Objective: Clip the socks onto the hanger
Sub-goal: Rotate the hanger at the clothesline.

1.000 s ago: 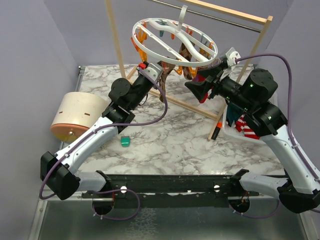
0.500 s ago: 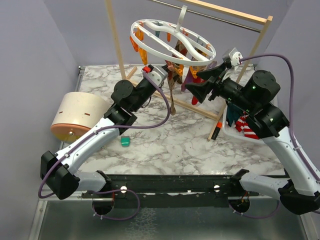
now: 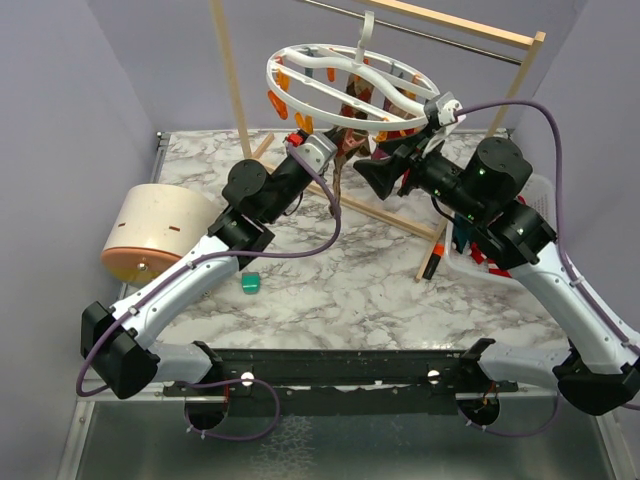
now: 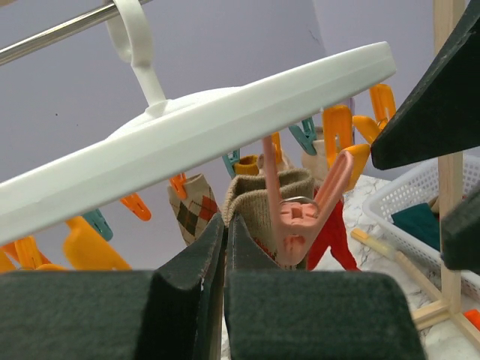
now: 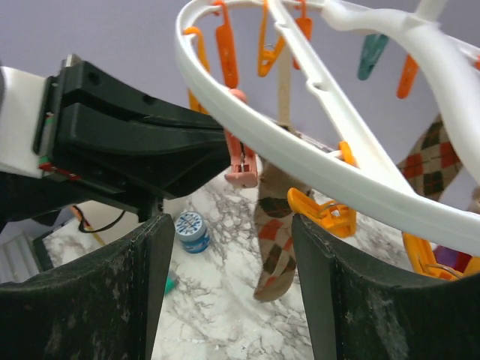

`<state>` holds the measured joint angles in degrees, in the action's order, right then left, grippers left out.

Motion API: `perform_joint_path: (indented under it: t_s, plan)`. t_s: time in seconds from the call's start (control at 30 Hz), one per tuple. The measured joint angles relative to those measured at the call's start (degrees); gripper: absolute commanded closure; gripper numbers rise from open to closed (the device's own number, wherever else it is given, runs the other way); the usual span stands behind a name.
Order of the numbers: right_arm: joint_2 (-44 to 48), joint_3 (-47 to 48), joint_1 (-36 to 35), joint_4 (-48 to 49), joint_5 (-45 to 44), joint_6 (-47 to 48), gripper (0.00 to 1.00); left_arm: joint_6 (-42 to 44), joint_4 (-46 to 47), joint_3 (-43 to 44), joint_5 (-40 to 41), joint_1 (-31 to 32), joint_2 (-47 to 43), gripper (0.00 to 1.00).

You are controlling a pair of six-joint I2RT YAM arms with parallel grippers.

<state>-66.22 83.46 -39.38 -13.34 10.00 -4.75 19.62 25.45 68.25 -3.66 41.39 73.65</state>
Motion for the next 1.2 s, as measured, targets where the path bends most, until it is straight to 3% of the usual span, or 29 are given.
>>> perform_joint_path:
  t_s: [0.73, 0.93, 1.2]
  plan:
    - [3.1, -0.1, 0.1, -2.5, -12.1, 1.2, 0.29, 2.1, -0.3, 2.1, 0.0, 0.4, 0.0, 1.0]
    - [3.8, -0.5, 2.8, -2.7, -11.4, 1.2, 0.28, 2.5, -0.3, 2.7, 0.3, 0.4, 0.0, 1.0]
    - [4.8, -2.8, 11.0, -0.3, -2.4, -1.5, 0.28, 3.6, -0.3, 2.8, 1.8, 0.4, 0.0, 1.0]
